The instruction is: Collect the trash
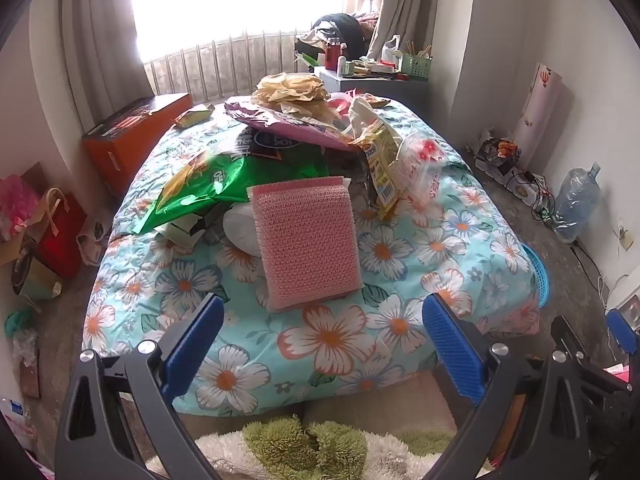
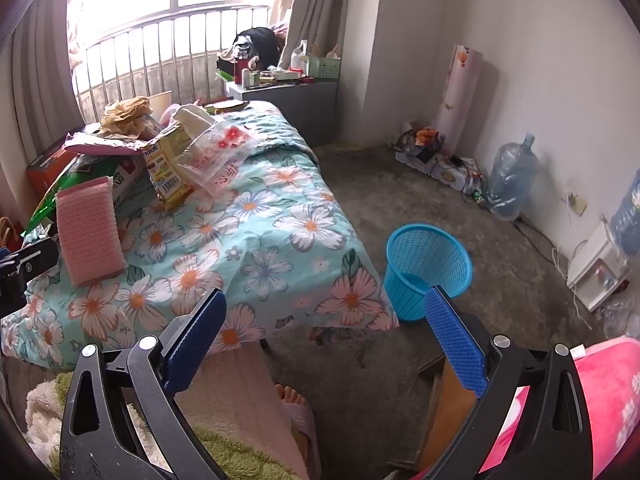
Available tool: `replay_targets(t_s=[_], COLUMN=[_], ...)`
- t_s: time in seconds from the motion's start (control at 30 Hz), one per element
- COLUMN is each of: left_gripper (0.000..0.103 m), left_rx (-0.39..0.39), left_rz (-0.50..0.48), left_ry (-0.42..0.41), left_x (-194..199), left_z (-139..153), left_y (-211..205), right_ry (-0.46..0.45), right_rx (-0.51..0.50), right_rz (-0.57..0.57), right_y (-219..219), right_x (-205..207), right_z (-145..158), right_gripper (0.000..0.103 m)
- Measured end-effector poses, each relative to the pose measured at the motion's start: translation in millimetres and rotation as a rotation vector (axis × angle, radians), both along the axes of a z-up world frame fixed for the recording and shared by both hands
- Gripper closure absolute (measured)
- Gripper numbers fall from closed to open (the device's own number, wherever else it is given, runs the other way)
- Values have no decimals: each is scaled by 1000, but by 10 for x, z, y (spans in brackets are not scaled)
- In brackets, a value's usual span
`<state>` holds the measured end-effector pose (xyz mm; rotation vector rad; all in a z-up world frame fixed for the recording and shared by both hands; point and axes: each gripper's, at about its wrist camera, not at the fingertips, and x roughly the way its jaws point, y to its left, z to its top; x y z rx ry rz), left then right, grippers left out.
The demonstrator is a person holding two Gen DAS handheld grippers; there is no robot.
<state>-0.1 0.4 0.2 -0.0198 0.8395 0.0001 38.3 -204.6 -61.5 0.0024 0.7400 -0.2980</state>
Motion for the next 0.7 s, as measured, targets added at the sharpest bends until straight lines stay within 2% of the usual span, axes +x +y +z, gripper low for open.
replay_targets(t_s=[0.7], left_gripper=[6], left_rx=[3], left_rz=[-1], left_ry=[19], left_x=[-9], left_z=[-65], left_y=[13], right_ry=[1], right_rx=[8], right_rz=[3], right_y=[-57], right_x=[-42], right_z=[173], right_gripper=[8])
